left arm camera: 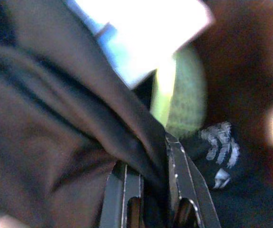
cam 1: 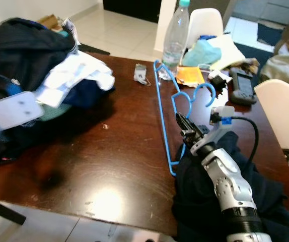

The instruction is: Hang hanger

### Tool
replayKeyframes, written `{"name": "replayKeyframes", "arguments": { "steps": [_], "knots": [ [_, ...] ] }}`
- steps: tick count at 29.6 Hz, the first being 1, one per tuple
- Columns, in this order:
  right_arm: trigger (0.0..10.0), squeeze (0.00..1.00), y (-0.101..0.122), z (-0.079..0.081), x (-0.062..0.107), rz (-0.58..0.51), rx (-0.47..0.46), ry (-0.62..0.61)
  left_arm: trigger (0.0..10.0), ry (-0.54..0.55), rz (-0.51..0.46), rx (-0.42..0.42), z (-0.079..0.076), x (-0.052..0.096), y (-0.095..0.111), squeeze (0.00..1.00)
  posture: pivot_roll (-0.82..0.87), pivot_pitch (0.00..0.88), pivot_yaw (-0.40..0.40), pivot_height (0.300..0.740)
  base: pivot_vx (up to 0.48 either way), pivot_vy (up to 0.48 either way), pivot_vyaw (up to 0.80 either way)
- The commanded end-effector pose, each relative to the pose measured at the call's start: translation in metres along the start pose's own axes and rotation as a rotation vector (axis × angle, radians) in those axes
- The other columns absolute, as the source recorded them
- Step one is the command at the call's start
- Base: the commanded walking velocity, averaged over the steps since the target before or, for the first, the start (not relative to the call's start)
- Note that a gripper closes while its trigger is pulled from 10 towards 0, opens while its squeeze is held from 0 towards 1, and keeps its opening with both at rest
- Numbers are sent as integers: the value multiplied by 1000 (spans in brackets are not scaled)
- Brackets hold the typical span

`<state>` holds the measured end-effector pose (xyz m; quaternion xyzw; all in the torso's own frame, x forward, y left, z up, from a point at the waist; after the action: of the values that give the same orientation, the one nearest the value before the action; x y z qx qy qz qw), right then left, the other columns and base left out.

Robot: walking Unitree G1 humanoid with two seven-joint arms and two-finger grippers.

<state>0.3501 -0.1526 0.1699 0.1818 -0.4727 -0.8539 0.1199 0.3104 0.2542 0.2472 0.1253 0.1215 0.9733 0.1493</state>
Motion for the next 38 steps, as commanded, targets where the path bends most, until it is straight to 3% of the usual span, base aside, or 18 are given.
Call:
{"name": "replayKeyframes", "arguments": {
  "steps": [1, 3, 12, 13, 14, 18, 19, 21, 22, 25, 26, 31, 33, 38],
  "knots": [
    [10000, 0, -7, -7, 7, 29, 4, -37, 10000, -37, -168, 29, -2, -1, 32, 0, 226, 167, -61, 740, 0, 0, 0],
    [10000, 0, -7, -8, 7, 29, 5, -40, 10000, -36, -238, 66, -3, -4, 46, 0, 226, 167, -61, 740, 0, 0, 0],
    [10000, 0, -8, -8, 7, 30, 4, -41, 10000, -35, -257, 84, -3, -7, 50, 0, 227, 172, -60, 740, 0, 0, 0],
    [10000, 0, -7, -8, 8, 29, 4, -42, 10000, -51, -270, 103, -3, -5, 51, 733, 223, 175, -57, 740, 0, 0, 0],
    [10000, 0, -7, -9, 8, 29, 5, -45, 10000, -58, -279, 113, 0, -2, 52, 1000, 223, 178, -56, 740, 0, 0, 0],
    [10000, 0, -7, -9, 9, 30, 5, -47, 10000, -57, -280, 114, 5, 3, 51, 1000, 223, 178, -56, 740, 0, 0, 0],
    [10000, 0, -7, -9, 9, 30, 5, -46, 10000, -59, -267, 102, 6, 4, 50, 502, 225, 179, -56, 740, 0, 0, 0],
    [10000, 0, -8, -9, 9, 31, 5, -46, 10000, -62, -258, 95, 6, 5, 49, 502, 225, 179, -56, 740, 0, 0, 0],
    [10000, 0, -8, -8, 8, 31, 5, -44, 10000, -91, -256, 101, 4, 8, 49, 0, 225, 179, -56, 740, 0, 0, 0],
    [10000, 0, -7, -8, 8, 31, 6, -44, 10000, -125, -263, 114, 1, 11, 50, 0, 223, 179, -58, 740, 0, 0, 0],
    [10000, 0, -7, -8, 8, 31, 7, -44, 10000, -188, -288, 140, -5, 16, 54, 0, 223, 179, -58, 740, 0, 0, 0],
    [10000, 0, -6, -9, 8, 30, 9, -45, 10000, -292, -325, 183, -15, 25, 61, 0, 220, 179, -57, 740, 0, 0, 0],
    [10000, 0, -5, -10, 9, 29, 12, -47, 10000, -453, -318, 193, -35, 38, 63, 0, 219, 180, -55, 740, 0, 0, 0],
    [10000, 0, -5, -9, 8, 30, 13, -45, 10000, -491, -270, 158, -40, 43, 59, 0, 220, 181, -55, 740, 0, 0, 0]
  ]
}}
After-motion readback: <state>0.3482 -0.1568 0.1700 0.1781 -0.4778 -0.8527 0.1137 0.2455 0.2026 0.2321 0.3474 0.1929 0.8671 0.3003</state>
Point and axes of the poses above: a point about 5 cm out from each wrist's last joint towards the gripper, its own x axis pointing back from the gripper into the wrist, its own y axis along the axis of the wrist's last joint, z = x × y, the point moved 2 cm from there along -x, pointing out of the wrist towards the gripper, and after that the axes turned 14 degrees about -x, right-handed, at the moved point
